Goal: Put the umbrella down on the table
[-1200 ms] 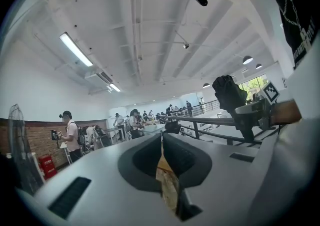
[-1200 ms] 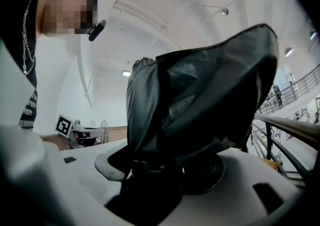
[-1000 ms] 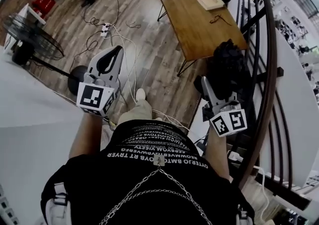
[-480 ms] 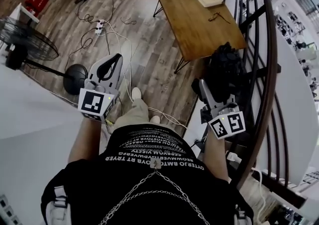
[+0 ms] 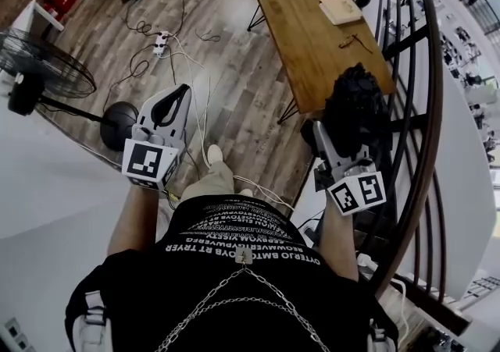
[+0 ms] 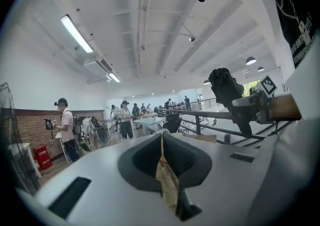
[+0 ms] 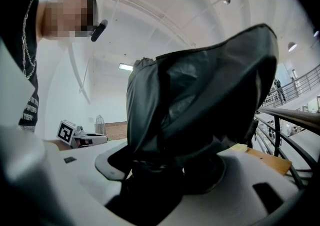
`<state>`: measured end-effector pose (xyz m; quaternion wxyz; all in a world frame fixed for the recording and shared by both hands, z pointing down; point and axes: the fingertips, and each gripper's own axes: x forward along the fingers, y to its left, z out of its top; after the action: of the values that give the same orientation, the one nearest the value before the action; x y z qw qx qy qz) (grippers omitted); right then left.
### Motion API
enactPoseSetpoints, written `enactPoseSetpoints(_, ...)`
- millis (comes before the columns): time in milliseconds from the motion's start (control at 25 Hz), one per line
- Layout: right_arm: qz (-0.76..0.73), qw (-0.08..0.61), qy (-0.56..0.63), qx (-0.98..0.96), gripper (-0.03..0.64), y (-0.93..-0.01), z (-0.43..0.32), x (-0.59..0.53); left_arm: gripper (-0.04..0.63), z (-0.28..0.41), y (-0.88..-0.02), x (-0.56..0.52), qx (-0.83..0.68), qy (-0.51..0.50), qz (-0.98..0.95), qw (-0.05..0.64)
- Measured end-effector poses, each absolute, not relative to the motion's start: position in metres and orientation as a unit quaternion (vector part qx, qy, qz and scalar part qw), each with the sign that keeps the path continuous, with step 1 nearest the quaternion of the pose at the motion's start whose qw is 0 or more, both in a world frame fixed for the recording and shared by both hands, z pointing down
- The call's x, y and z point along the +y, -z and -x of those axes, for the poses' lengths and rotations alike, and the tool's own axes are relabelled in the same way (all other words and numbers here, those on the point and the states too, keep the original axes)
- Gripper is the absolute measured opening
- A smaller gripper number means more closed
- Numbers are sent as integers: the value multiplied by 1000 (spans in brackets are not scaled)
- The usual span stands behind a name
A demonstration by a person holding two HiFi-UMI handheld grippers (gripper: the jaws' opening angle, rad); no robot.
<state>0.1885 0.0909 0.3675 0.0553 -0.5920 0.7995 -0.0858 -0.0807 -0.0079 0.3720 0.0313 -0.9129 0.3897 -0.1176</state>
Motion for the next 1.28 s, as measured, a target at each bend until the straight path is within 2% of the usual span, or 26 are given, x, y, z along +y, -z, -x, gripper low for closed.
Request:
enactPoseSetpoints(640, 602, 56, 80, 793, 279, -342, -164, -50, 34, 99, -356, -143, 369, 100, 923, 32)
enactPoseSetpoints(1280, 598, 45, 83, 796, 279, -354, -114, -153, 34, 174, -367, -248, 392, 97, 914, 33)
